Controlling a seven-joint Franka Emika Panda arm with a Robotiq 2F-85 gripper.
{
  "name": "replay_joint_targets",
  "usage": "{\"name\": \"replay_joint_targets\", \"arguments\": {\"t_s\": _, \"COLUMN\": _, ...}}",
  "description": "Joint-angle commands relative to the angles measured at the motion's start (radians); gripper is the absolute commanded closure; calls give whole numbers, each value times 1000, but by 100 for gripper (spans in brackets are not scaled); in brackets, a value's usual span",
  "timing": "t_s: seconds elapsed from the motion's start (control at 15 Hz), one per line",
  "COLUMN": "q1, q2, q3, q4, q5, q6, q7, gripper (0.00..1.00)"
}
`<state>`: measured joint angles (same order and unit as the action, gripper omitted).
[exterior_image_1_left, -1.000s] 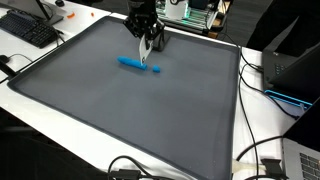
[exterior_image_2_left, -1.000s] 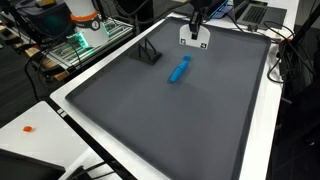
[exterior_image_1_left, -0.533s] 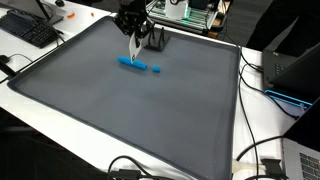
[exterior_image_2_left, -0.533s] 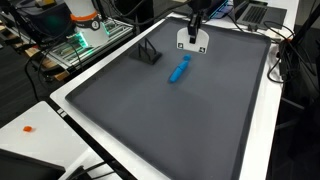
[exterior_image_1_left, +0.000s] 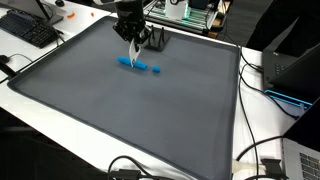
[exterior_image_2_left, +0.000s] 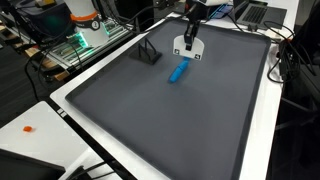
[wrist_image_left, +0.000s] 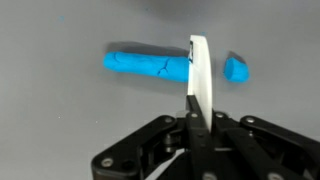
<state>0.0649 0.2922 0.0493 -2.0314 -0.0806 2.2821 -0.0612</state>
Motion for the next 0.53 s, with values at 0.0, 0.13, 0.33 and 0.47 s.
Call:
{"name": "replay_joint_targets", "arguments": {"t_s": 0.0, "q1": -8, "q2": 24, "q3": 1, "q4": -9, "q5": 2, "q6": 15, "q7": -20, "gripper": 99}}
{"name": "replay_joint_targets", "arguments": {"t_s": 0.13, "q1": -8, "q2": 36, "q3": 2, "q4": -12, "q5": 4, "q6": 18, "q7": -19, "gripper": 99}}
{"name": "replay_joint_targets", "arguments": {"t_s": 0.33, "q1": -9, "q2": 51, "q3": 4, "q4": -17, "q5": 12, "q6": 27, "q7": -14, "gripper": 99}}
{"name": "replay_joint_targets", "arguments": {"t_s": 0.47, "q1": -8, "q2": 58, "q3": 4, "q4": -23, "q5": 14, "q6": 33, "q7": -9, "gripper": 99}}
